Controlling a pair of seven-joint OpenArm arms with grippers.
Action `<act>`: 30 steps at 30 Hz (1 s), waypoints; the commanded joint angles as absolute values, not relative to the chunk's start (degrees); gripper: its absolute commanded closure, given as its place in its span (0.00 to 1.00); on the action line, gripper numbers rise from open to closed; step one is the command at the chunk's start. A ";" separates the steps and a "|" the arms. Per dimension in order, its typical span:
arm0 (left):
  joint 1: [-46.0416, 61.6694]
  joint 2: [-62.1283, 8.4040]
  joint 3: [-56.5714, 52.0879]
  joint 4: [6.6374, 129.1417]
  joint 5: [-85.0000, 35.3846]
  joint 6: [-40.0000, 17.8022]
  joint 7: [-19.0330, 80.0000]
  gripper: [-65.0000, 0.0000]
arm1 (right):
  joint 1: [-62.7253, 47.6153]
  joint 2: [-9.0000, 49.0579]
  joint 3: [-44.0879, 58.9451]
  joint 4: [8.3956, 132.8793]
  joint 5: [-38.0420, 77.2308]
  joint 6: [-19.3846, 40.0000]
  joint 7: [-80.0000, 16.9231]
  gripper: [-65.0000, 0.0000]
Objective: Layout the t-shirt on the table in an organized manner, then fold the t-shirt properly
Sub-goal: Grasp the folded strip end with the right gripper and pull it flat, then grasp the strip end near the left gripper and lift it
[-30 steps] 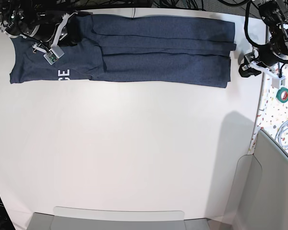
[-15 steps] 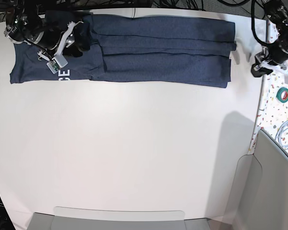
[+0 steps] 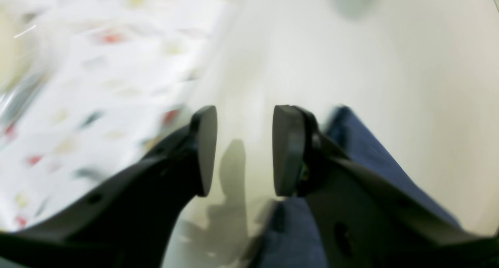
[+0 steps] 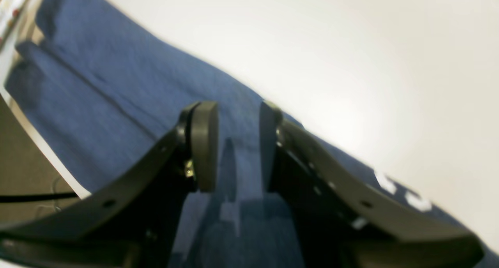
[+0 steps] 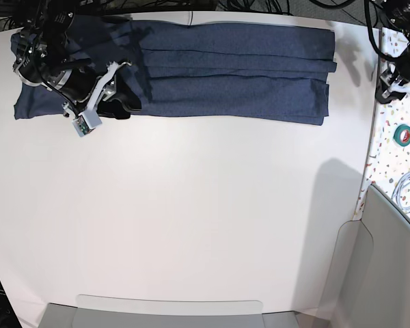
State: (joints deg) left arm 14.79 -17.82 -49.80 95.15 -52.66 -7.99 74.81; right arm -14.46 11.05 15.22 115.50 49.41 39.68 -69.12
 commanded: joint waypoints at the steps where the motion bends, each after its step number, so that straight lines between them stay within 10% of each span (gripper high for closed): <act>1: 14.73 -18.86 -51.47 93.76 -55.34 -9.36 74.33 0.57 | -13.05 11.65 15.52 116.44 50.24 39.08 -67.65 0.71; 15: 16.84 -18.77 -52.53 79.43 -67.82 -16.84 80.00 0.55 | -9.27 10.68 15.52 116.00 44.88 34.95 -63.96 0.72; 30: 17.19 -18.77 -29.93 79.43 -71.16 -16.84 79.60 0.55 | -9.98 9.80 21.85 116.00 44.88 34.95 -64.31 0.72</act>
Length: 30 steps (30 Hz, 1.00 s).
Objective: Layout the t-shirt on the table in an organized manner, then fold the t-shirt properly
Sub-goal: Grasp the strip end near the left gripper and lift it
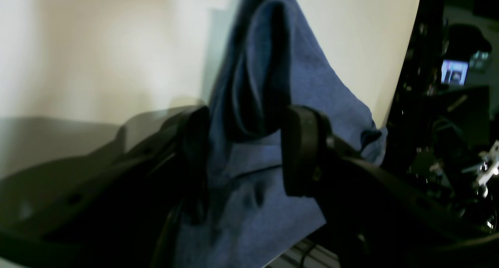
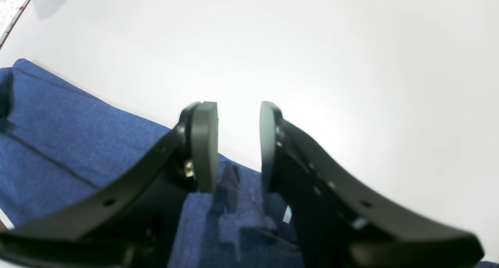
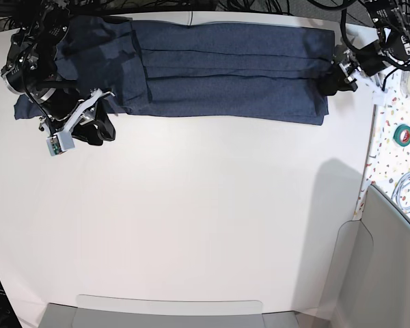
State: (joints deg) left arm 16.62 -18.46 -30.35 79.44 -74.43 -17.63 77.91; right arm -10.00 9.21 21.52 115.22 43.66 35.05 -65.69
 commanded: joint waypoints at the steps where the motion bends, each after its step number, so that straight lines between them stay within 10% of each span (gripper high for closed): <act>1: 17.19 -18.77 -29.32 79.43 -71.16 -16.84 79.60 0.55 | -10.33 9.80 22.02 116.00 44.88 34.95 -64.13 0.72; 30: 21.32 -23.25 -22.29 81.80 -68.53 -16.84 71.34 0.55 | -10.33 9.63 25.36 116.00 44.88 35.12 -64.04 0.72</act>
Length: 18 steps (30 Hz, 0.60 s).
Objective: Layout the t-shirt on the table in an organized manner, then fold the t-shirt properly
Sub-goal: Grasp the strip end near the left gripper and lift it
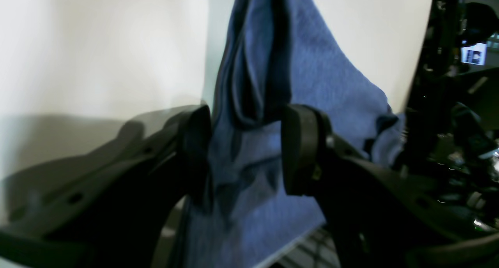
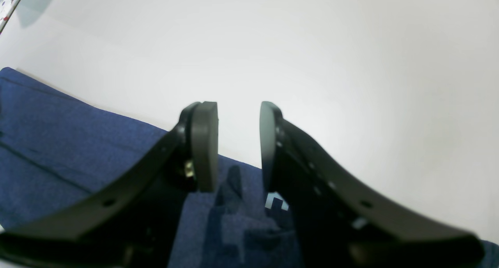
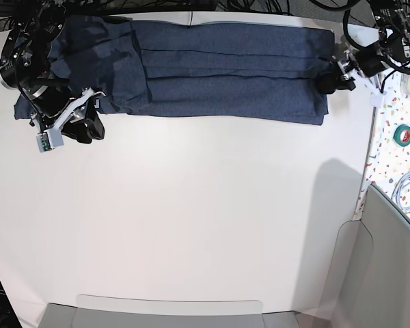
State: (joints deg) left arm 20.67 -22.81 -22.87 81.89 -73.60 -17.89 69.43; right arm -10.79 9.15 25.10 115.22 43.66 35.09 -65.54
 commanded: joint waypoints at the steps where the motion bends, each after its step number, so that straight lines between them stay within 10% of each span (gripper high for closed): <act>1: 22.11 -23.34 -20.97 83.12 -67.12 -16.84 70.20 0.55 | -10.42 9.63 25.36 116.00 44.88 35.12 -64.04 0.72; 18: 25.71 -23.60 -15.08 87.25 -64.13 -16.84 68.62 0.63 | -10.42 9.54 25.36 116.00 44.88 35.12 -64.04 0.72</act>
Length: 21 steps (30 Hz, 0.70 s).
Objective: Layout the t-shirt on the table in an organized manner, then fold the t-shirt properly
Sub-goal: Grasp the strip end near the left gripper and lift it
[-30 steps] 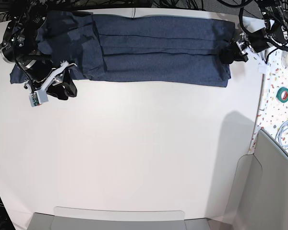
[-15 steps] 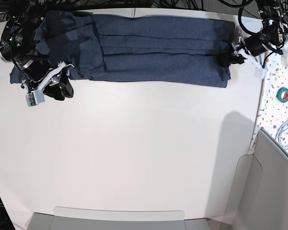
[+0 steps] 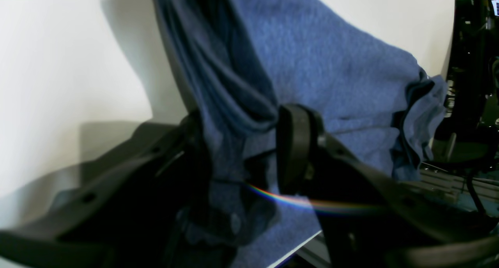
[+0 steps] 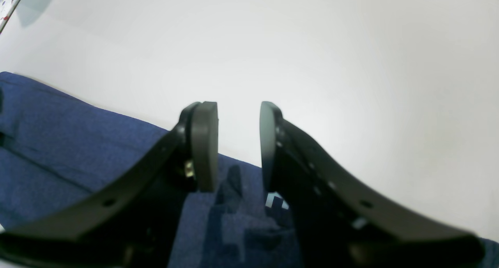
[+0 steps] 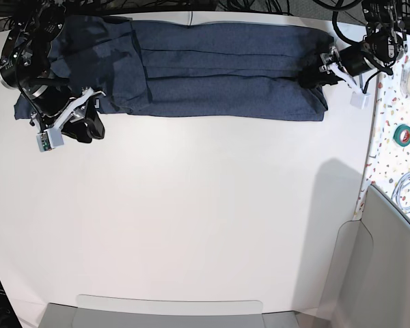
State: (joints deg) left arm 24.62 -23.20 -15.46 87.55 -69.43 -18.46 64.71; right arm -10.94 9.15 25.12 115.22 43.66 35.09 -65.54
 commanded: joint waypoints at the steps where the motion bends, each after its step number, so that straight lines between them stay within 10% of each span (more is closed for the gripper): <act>1: 25.71 -23.60 -15.08 87.25 -64.13 -16.84 68.53 0.65 | -10.42 9.54 25.36 116.00 44.88 35.12 -64.04 0.72; 11: 25.27 -23.60 -15.34 87.34 -64.40 -16.84 68.18 1.00 | -10.51 9.54 25.36 116.00 44.88 35.12 -63.96 0.72; 21: 24.04 -20.88 -22.73 96.57 -64.66 -16.84 68.79 1.00 | -10.51 7.96 32.40 116.00 44.88 35.12 -64.31 0.72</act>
